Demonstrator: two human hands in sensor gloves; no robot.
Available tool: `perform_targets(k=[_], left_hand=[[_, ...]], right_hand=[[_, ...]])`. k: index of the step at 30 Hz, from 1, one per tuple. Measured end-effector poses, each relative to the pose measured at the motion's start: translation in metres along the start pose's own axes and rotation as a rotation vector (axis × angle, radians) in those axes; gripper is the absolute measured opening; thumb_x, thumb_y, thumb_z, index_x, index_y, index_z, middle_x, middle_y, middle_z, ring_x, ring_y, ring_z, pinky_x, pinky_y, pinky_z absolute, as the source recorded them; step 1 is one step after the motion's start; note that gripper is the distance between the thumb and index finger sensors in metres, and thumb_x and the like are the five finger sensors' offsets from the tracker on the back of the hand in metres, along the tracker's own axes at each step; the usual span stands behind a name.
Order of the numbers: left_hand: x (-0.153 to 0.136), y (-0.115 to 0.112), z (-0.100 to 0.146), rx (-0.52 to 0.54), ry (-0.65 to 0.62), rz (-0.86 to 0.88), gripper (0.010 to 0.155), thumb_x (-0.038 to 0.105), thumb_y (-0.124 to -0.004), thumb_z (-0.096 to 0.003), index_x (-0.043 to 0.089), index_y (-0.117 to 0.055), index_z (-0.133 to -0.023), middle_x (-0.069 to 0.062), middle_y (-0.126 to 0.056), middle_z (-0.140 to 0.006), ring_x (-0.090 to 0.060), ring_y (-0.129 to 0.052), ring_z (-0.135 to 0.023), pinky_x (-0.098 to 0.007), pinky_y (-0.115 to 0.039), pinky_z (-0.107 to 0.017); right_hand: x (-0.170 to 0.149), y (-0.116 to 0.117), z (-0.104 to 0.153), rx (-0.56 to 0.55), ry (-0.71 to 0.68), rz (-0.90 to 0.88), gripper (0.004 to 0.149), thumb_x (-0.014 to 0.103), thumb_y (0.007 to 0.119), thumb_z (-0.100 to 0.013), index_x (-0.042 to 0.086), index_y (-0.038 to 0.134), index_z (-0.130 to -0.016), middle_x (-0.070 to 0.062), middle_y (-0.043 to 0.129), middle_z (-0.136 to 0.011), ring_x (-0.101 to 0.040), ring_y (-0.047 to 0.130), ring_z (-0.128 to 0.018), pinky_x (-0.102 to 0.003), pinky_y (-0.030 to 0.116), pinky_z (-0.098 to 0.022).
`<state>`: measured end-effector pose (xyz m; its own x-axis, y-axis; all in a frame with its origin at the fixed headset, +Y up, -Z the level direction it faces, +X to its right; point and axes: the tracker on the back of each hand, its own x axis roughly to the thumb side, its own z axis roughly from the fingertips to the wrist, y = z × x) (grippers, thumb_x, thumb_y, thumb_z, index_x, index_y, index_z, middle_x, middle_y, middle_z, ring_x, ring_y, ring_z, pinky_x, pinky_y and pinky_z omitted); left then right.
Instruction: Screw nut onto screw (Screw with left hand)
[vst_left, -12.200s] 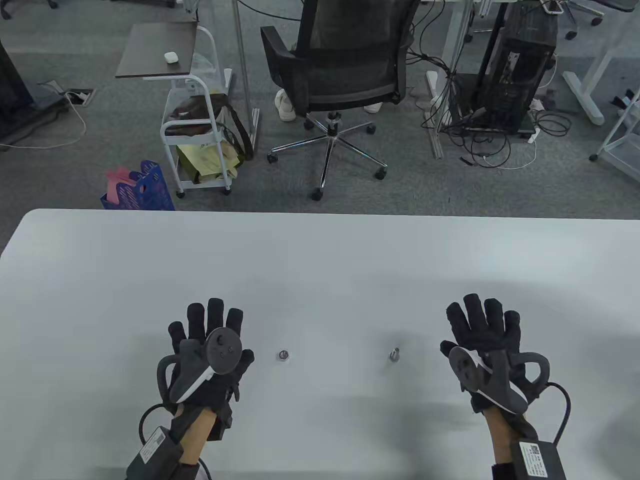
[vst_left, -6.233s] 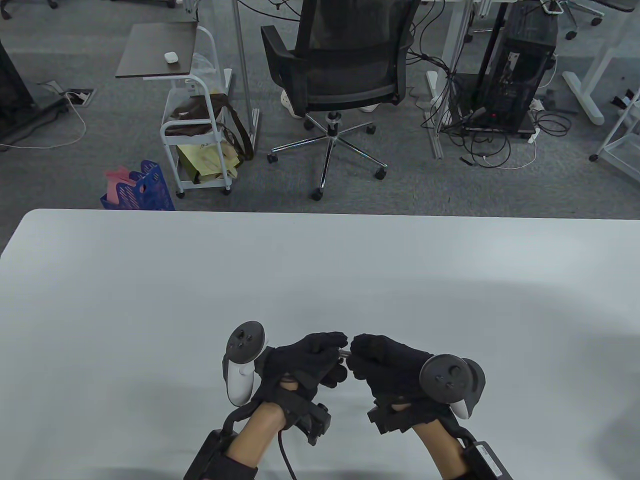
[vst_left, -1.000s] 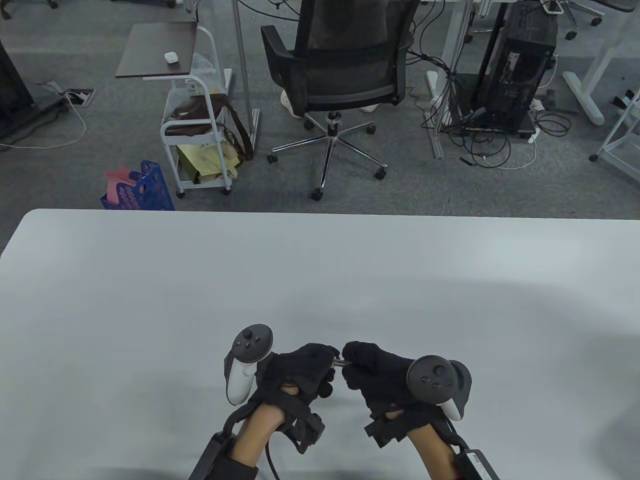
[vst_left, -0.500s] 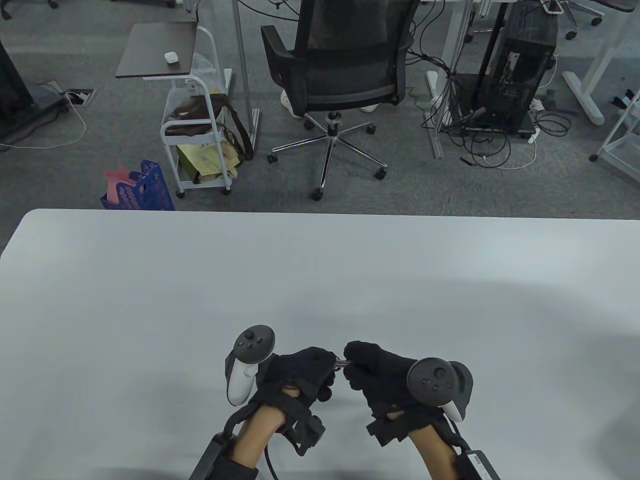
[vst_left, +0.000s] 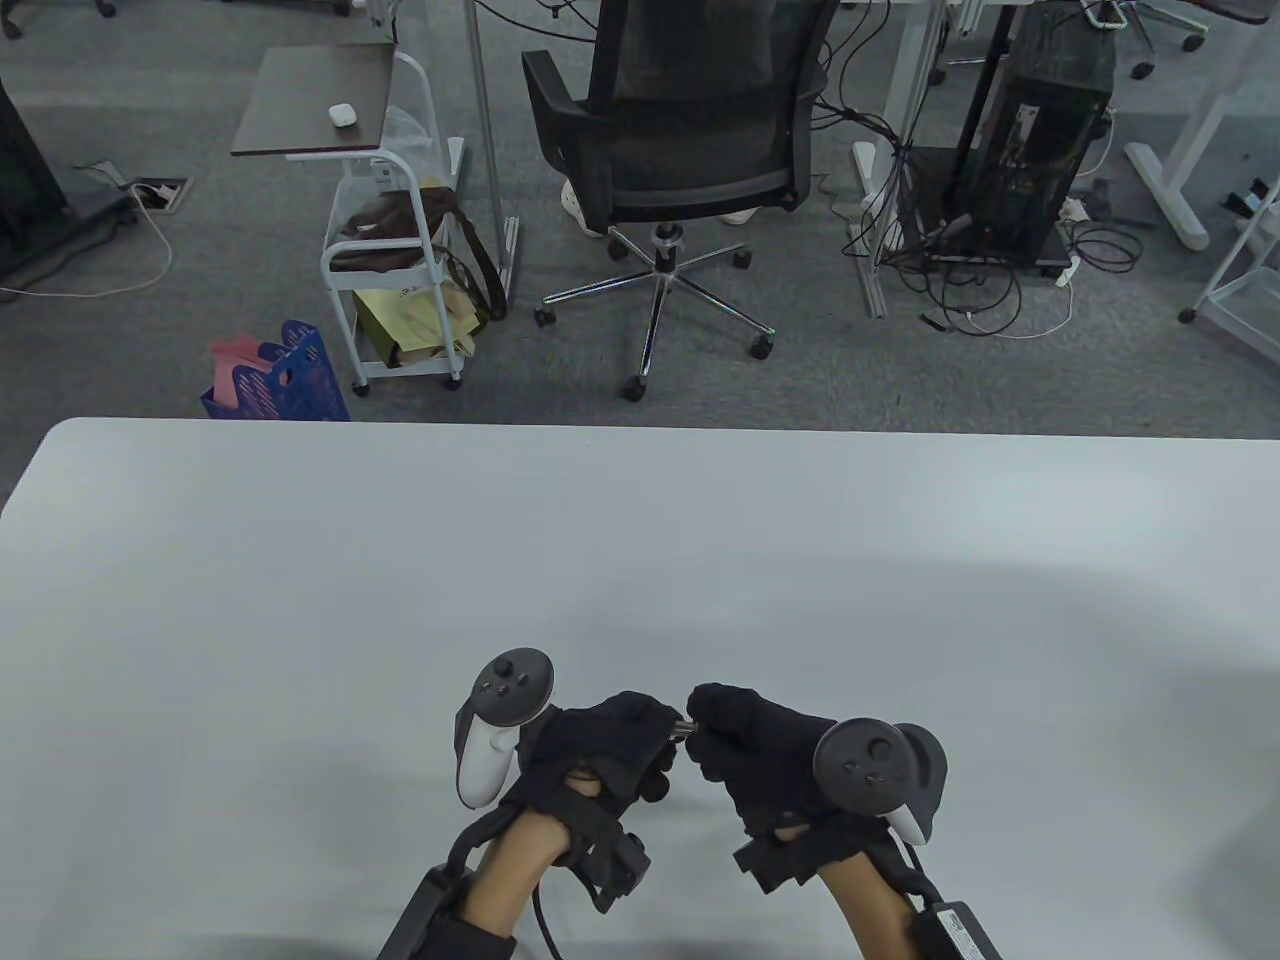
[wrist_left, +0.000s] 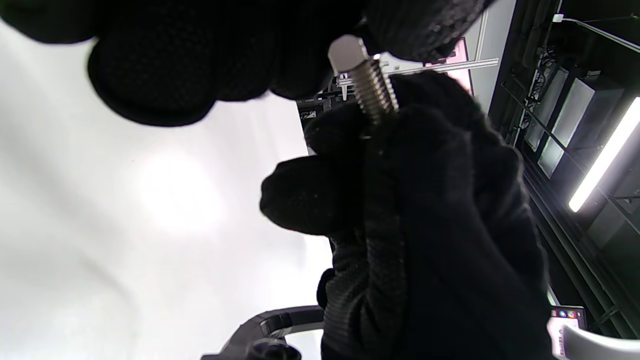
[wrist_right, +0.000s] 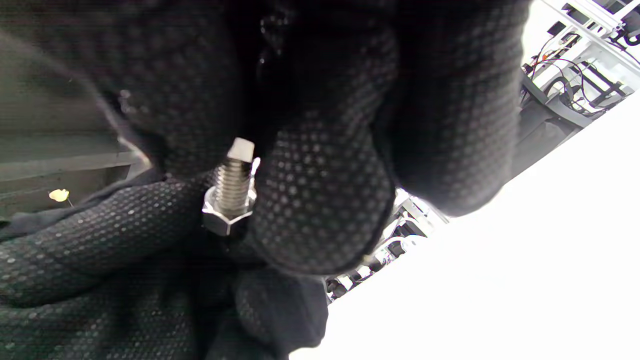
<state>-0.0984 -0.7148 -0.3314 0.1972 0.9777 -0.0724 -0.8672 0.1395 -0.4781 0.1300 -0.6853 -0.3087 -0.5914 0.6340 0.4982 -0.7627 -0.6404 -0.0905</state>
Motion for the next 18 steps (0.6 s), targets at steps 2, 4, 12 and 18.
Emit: perform_targets(k=[2,4,12,18], left_hand=[[0.0002,-0.0006,-0.0005,-0.033,0.000,0.006,0.056,0.037,-0.071,-0.0444,0.002,-0.072,-0.087,-0.030,-0.080,-0.078,-0.046,-0.090,-0.052,-0.061,-0.070,-0.043],[-0.0004,-0.0012,-0.0012,-0.052,-0.003,0.015,0.056,0.035,-0.070,-0.0449,0.003,-0.068,-0.090,-0.028,-0.077,-0.081,-0.045,-0.089,-0.054,-0.060,-0.069,-0.045],[-0.0005,0.0002,0.0012,0.001,-0.003,0.024,0.060,0.042,-0.070,-0.0443,0.000,-0.080,-0.086,-0.032,-0.085,-0.076,-0.049,-0.092,-0.049,-0.063,-0.071,-0.041],[0.0015,-0.0017,0.0000,-0.040,-0.007,-0.003,0.056,0.036,-0.070,-0.0446,0.002,-0.070,-0.089,-0.029,-0.078,-0.080,-0.046,-0.089,-0.053,-0.061,-0.069,-0.044]], right_hand=[[0.0000,-0.0002,-0.0001,0.009,-0.003,0.016,0.048,0.036,0.095,-0.031,0.017,0.088,-0.074,-0.005,0.106,-0.060,-0.010,0.118,-0.027,-0.038,0.102,-0.031],[0.0004,-0.0006,-0.0003,0.022,-0.001,0.017,0.048,0.036,0.095,-0.031,0.017,0.087,-0.074,-0.006,0.106,-0.060,-0.011,0.118,-0.027,-0.039,0.102,-0.031],[0.0007,-0.0026,0.0008,-0.011,0.000,-0.011,0.048,0.036,0.096,-0.030,0.018,0.087,-0.074,-0.004,0.105,-0.061,-0.009,0.117,-0.028,-0.038,0.102,-0.032],[0.0016,-0.0015,0.0002,0.016,-0.007,0.022,0.048,0.036,0.095,-0.031,0.018,0.087,-0.074,-0.005,0.105,-0.060,-0.010,0.117,-0.027,-0.038,0.102,-0.031]])
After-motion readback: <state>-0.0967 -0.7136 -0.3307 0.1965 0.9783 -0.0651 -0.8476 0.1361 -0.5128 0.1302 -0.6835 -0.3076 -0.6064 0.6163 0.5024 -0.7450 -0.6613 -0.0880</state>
